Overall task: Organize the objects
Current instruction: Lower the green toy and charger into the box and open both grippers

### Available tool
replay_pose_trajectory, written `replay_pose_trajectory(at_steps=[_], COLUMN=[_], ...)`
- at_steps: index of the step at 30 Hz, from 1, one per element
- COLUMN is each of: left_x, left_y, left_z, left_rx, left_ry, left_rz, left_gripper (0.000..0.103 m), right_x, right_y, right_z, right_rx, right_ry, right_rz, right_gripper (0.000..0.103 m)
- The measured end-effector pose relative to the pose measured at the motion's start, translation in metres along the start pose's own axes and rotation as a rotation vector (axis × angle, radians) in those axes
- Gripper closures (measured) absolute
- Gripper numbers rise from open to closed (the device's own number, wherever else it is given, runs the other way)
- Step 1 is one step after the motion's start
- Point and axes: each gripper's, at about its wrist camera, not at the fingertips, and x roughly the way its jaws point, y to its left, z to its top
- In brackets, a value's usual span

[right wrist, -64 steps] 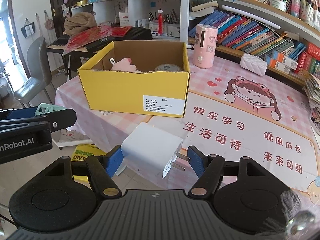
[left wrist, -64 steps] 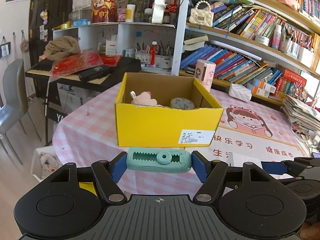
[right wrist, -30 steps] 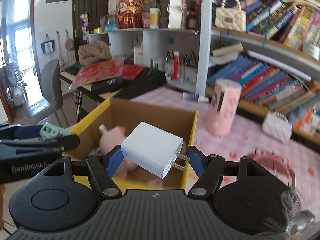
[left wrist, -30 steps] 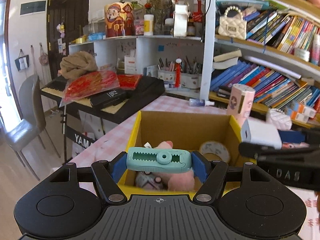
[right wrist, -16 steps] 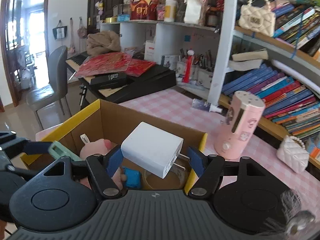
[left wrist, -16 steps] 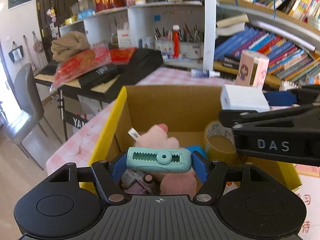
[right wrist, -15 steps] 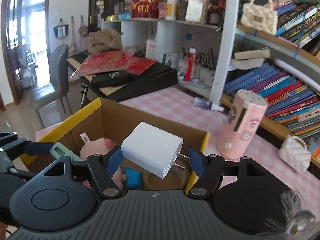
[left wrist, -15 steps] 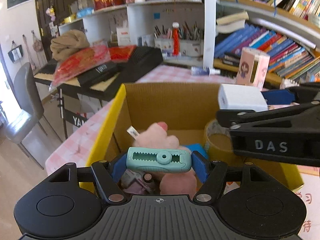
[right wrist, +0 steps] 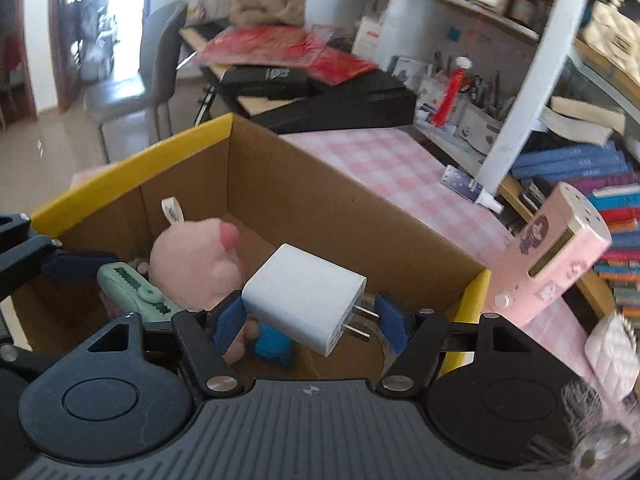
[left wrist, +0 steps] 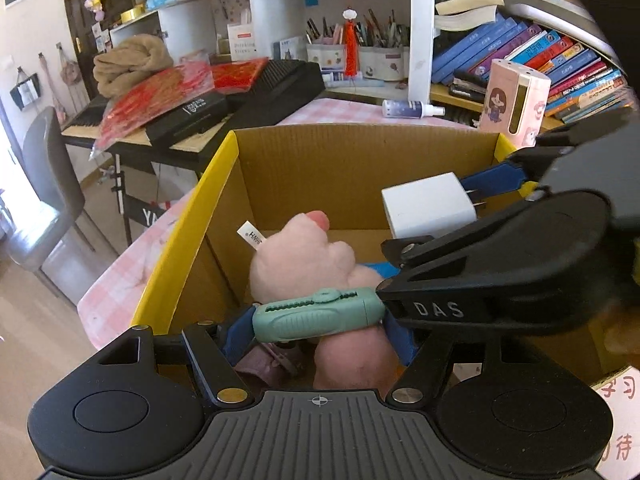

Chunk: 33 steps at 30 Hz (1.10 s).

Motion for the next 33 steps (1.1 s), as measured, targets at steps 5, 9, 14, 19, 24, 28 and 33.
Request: replay_pose_trajectory(at_steps=[5,9,14,19,24,28,33], left_x=[0.0,-0.002,-0.006,-0.013,-0.023,-0.033,-0.05], left_y=[-0.003,-0.005,-0.007,-0.004,-0.001,0.002,0.005], left_z=[-0.001,-0.006,-0.008,-0.01,-0.01,-0.013,-0.017], left_rx=[0.012,0.023,0.03,0.025,0.024,0.026,0.018], left_ry=[0.001,0.002,-0.007,-0.016,-0.042,-0.066,-0.101], left_rz=[-0.004,-0.009,-0.018,-0.027,-0.036,-0.046,-0.067], left_gripper=[0.031,0.026,0.025,0.025,0.019,0.019,0.019], right_x=[0.016,0.026,0.036,0.04,0.034,0.009,-0.037], right_y=[-0.004,-0.003,0.005,0.006,0.006,0.0,-0.002], right_z=[0.004,0.004,0.005,0.005,0.004,0.001,-0.007], right_rx=[-0.01,-0.023,-0.071,-0.072,-0.053,0.043,0.14], right_ry=[0.07,0.127,0.188,0.214,0.194,0.129,0.006], right_rz=[0.011,0.021,0.029,0.022,0.008,0.01,-0.049], right_gripper=[0.035,0.035,0.035,0.035,0.03,0.029,0.029])
